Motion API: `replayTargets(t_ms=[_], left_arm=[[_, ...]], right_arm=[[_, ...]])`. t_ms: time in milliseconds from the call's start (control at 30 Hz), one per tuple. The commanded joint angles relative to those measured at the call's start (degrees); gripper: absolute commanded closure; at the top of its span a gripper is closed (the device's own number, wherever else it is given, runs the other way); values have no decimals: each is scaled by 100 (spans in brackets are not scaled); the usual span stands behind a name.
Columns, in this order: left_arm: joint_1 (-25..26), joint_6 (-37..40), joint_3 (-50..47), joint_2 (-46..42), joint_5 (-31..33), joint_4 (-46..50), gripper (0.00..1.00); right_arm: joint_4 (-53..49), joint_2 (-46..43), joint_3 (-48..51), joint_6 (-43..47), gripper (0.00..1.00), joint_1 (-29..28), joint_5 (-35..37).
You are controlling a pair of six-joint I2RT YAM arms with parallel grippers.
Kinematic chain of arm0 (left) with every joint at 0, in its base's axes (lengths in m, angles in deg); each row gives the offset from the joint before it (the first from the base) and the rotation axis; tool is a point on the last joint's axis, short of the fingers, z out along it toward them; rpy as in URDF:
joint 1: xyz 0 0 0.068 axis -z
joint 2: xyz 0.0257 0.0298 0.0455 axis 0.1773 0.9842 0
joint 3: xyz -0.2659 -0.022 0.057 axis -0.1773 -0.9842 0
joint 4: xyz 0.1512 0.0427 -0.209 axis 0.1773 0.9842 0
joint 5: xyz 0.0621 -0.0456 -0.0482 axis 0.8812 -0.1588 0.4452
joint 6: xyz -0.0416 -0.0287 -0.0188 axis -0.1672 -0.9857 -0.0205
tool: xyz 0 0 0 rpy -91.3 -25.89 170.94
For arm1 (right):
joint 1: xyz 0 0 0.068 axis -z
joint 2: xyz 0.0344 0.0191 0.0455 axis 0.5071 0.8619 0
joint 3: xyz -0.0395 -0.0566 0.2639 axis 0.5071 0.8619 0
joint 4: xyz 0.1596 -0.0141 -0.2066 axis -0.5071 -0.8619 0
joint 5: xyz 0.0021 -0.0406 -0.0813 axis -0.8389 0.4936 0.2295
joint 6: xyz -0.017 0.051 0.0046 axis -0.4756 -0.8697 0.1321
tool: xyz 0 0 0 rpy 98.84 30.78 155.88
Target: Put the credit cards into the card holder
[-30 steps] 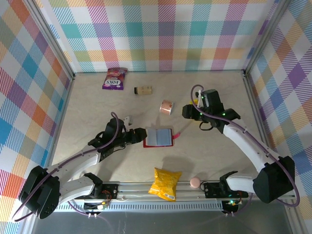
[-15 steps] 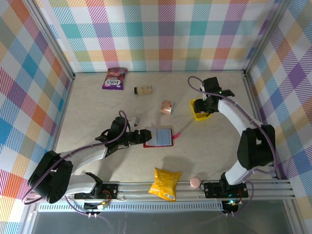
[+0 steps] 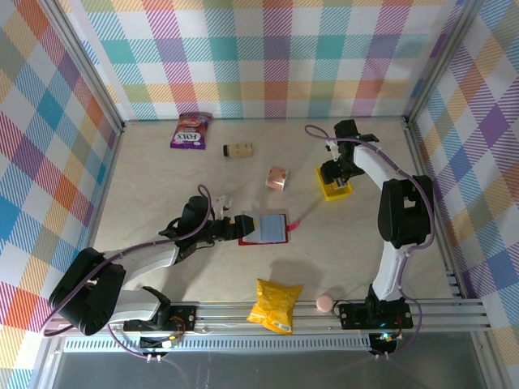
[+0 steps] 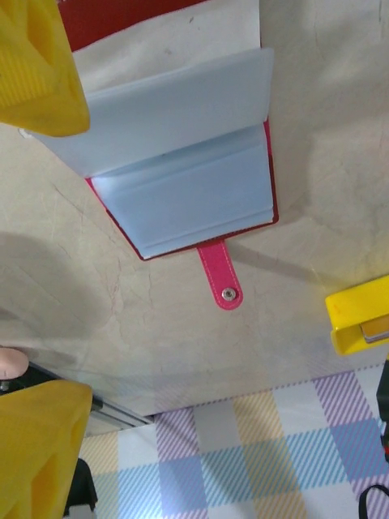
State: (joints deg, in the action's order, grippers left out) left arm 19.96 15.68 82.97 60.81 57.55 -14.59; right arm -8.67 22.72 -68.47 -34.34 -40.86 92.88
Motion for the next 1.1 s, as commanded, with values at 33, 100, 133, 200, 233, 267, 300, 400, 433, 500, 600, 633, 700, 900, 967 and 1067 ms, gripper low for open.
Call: replayTargets(t_ms=[33, 100, 133, 200, 233, 267, 300, 400, 433, 500, 600, 633, 700, 900, 967, 1067], left_arm=[[-73, -100, -136, -222, -184, -456, 19], [-73, -108, -163, -277, -158, -465, 17], [-73, -112, -163, -295, -151, -456, 11], [-73, -104, -170, -337, -122, -422, 2], [-73, -104, -170, -348, -121, -412, 0], [-73, -112, -172, -358, -121, -420, 0], [-73, -112, -164, -371, -127, -416, 0], [-73, -113, -181, -397, -134, -403, 0], [-73, -120, -181, -400, -138, -410, 0], [-73, -122, -185, -408, -141, -412, 0], [-73, -118, -198, -419, -137, -412, 0], [-73, -116, -198, -419, -137, -412, 0], [-73, -120, -198, -406, -130, -414, 0], [-73, -137, -190, -271, -172, -505, 0], [-73, -138, -187, -223, -191, -535, 0], [-73, -130, -167, -176, -225, -526, 0]], right_arm=[[-290, 255, -376, 322, 20, 46, -123], [-309, 353, -464, 355, 20, 46, -107], [-314, 383, -485, 360, 20, 46, -117], [-381, 472, -568, 392, 20, 38, -112], [-431, 509, -602, 410, 20, 28, -93], [-432, 528, -604, 423, 20, 20, -54], [-397, 541, -574, 449, 20, 11, 17], [-298, 634, -551, 488, 20, -54, 382], [-280, 670, -550, 505, 20, -74, 469], [-224, 729, -545, 525, 20, -93, 544], [-161, 770, -554, 516, 20, -95, 558], [-147, 775, -550, 516, 20, -94, 579], [-117, 779, -545, 503, 20, -92, 648], [115, 736, -455, 490, 22, -90, 1027], [209, 692, -405, 477, 25, -88, 1032], [265, 647, -392, 428, 30, -103, 1041]])
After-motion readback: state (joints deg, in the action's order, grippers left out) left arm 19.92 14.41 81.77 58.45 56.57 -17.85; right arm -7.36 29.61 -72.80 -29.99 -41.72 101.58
